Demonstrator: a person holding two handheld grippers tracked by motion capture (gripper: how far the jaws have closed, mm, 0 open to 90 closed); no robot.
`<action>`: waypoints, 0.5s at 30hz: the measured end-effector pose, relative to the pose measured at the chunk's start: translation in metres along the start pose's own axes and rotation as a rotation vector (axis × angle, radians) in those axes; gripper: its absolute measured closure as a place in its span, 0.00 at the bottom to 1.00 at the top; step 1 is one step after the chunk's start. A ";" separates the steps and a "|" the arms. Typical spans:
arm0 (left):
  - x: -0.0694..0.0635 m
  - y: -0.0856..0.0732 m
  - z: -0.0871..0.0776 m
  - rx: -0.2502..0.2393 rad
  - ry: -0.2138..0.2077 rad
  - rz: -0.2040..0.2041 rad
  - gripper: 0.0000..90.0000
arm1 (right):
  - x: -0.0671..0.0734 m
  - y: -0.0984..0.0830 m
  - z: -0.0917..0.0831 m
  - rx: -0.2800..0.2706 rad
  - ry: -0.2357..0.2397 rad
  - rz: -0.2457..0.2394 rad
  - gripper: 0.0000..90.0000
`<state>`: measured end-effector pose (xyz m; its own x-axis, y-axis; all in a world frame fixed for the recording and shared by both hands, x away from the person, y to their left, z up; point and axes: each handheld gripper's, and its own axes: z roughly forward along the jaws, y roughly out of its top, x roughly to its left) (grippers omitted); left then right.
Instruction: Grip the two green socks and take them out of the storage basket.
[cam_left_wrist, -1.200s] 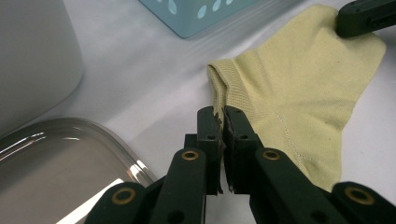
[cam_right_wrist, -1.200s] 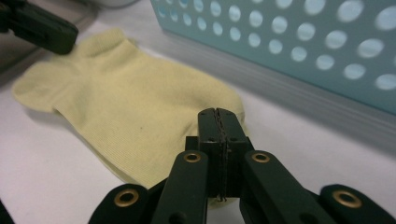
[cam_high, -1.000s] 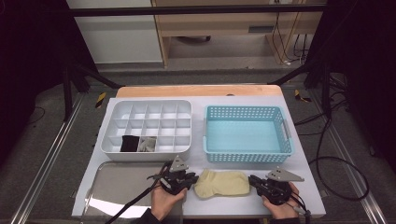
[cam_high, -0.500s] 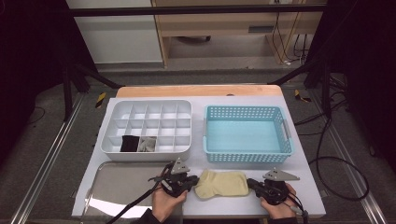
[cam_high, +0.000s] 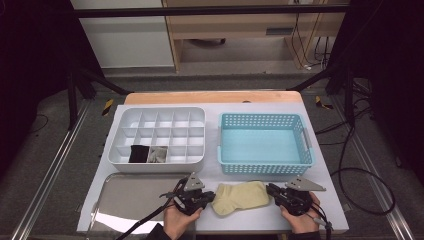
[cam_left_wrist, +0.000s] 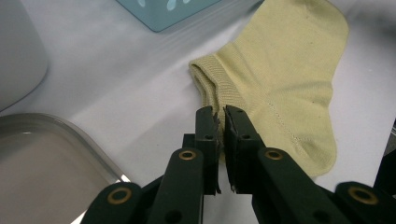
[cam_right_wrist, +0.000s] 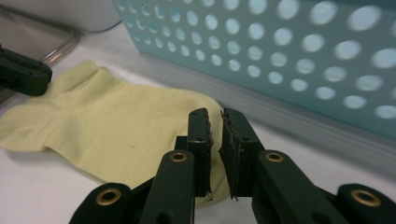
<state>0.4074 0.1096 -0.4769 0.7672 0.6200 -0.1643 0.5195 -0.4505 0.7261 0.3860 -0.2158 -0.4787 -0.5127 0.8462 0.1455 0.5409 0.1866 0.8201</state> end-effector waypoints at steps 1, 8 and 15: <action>0.000 0.000 0.000 0.002 -0.002 -0.002 0.93 | 0.001 0.000 0.003 0.007 -0.002 -0.007 0.91; 0.000 -0.001 0.000 -0.001 0.001 0.003 0.93 | 0.000 -0.004 0.012 0.051 -0.032 -0.026 0.93; 0.001 -0.002 0.000 -0.002 -0.002 0.003 0.92 | 0.000 -0.004 0.009 0.039 -0.053 -0.028 0.85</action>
<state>0.4070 0.1107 -0.4781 0.7698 0.6170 -0.1635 0.5161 -0.4509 0.7282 0.3903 -0.2121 -0.4867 -0.4927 0.8652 0.0928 0.5529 0.2290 0.8012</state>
